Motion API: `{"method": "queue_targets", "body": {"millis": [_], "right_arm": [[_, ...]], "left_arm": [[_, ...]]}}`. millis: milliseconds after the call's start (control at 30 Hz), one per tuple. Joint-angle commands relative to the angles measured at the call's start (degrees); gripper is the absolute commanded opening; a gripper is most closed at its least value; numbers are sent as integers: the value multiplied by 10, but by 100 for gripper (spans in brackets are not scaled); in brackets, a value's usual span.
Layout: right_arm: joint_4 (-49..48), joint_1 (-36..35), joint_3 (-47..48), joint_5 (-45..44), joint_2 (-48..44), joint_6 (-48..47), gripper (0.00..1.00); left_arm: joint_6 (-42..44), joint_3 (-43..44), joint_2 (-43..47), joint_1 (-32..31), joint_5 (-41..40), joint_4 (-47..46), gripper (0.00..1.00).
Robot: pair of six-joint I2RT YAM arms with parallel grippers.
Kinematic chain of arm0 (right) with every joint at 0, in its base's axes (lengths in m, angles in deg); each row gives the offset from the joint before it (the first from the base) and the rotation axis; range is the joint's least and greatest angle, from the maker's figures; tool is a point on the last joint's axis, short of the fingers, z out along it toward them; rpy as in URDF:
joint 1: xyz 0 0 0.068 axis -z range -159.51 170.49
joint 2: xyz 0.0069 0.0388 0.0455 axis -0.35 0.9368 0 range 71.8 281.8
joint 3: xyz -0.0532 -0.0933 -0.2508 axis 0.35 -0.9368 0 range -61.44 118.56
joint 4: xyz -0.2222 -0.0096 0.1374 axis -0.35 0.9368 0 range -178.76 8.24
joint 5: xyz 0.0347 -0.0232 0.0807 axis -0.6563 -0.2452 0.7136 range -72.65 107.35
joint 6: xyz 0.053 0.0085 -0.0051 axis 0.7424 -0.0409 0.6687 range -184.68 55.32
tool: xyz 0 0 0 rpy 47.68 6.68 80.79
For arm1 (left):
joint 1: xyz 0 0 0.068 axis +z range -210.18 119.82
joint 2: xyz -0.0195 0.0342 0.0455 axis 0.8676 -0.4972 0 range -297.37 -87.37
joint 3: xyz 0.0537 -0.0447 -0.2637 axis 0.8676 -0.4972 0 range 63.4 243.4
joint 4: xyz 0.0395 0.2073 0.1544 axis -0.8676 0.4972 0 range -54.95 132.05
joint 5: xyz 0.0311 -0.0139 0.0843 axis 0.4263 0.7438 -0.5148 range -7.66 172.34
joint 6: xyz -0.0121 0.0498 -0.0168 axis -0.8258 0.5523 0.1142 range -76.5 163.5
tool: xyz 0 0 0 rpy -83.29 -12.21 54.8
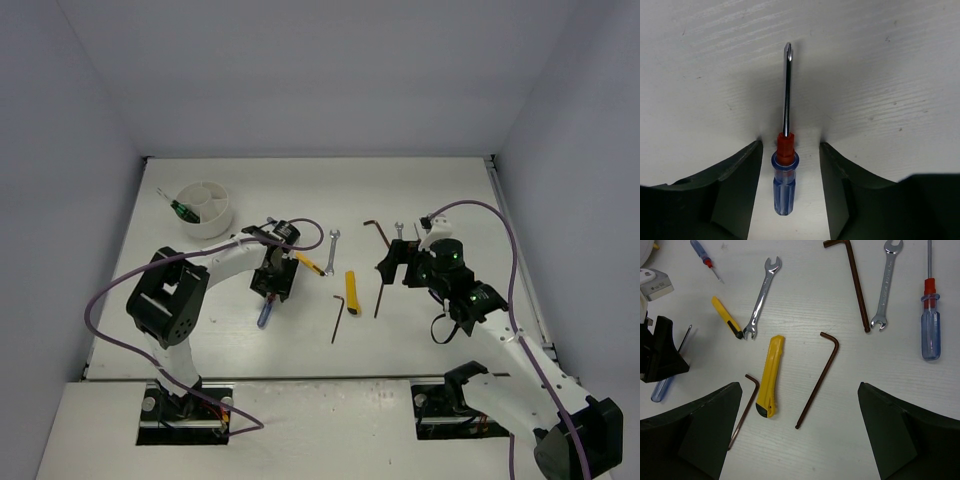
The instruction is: Sort the tools into containers
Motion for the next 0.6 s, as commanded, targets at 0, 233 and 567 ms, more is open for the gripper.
{"method": "queue_targets", "body": {"millis": [0,233,567], "right_arm": [[-26,-4,3,8,-4,3,100],[-26,-4,4,7,-4,2,100],[-26,-4,5,9,-4,2,100]], "left_arm": [[-6,34,8,1,-25,5,44],[-7,34,18,1,-28,6,4],[15,87,141,60,-104,-4,0]]}}
